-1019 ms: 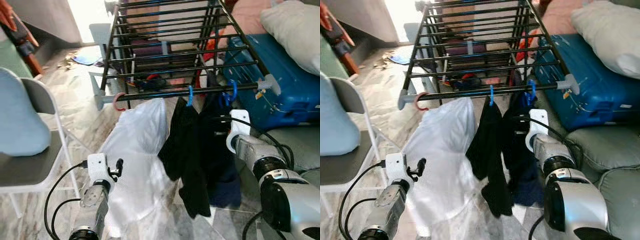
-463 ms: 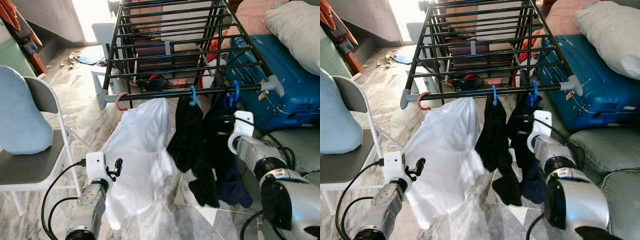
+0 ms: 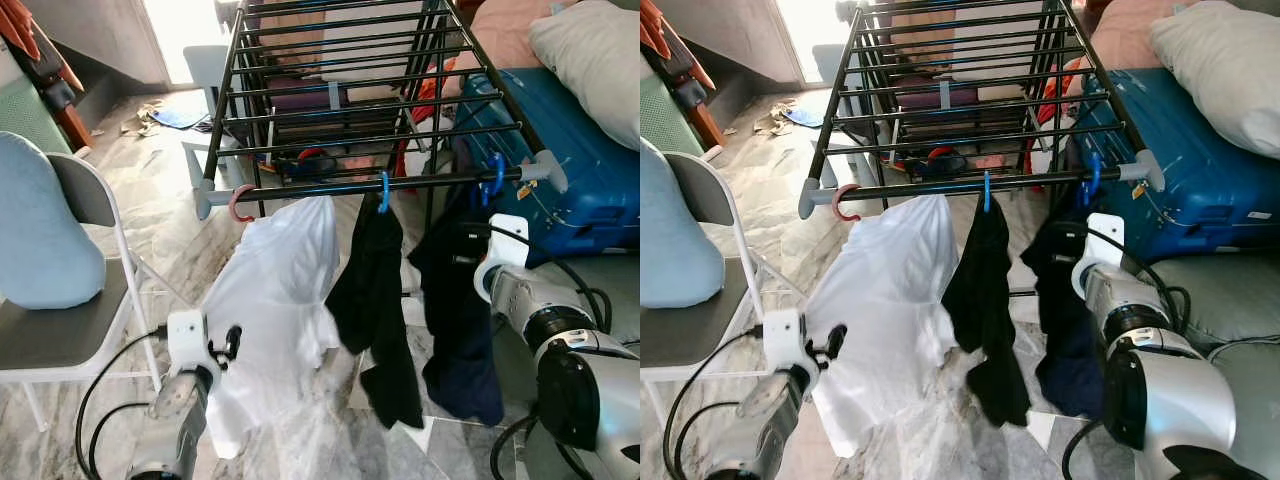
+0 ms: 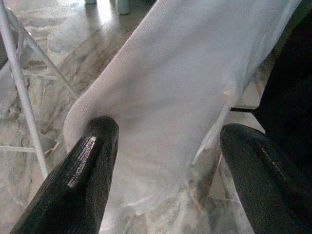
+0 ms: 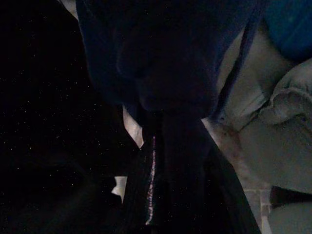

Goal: Hang hanger

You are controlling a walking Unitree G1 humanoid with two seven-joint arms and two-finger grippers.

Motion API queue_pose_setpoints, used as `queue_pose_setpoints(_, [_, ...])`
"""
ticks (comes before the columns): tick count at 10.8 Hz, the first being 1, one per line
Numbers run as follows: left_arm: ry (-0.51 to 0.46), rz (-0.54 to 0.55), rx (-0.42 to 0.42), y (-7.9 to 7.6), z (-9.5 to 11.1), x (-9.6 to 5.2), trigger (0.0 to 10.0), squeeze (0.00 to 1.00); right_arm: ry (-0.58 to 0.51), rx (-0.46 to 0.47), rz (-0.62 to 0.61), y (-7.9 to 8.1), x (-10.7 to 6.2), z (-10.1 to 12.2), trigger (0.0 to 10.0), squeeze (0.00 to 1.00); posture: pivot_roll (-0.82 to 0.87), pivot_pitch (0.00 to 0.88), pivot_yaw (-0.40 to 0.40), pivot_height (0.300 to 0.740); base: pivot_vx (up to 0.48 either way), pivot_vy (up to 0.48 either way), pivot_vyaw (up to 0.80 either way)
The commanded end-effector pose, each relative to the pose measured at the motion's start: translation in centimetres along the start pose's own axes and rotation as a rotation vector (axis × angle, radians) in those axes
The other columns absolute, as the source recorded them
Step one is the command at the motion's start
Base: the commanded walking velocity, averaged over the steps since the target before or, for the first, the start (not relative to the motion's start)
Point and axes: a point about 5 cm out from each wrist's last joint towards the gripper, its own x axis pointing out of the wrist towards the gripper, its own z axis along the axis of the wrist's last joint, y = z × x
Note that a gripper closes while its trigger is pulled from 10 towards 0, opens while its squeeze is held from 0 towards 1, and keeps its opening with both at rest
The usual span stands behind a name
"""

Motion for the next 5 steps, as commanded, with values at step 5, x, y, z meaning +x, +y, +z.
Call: queue_pose_setpoints(5, [0.018,-0.015,0.005,0.2,0.4,-0.4,10.0,0.00,0.078,0.007,0.024,0.7,0.3,-2.9,10.0,0.00,-0.07,0.000,0.085,0.740,0.000,0.000,0.00])
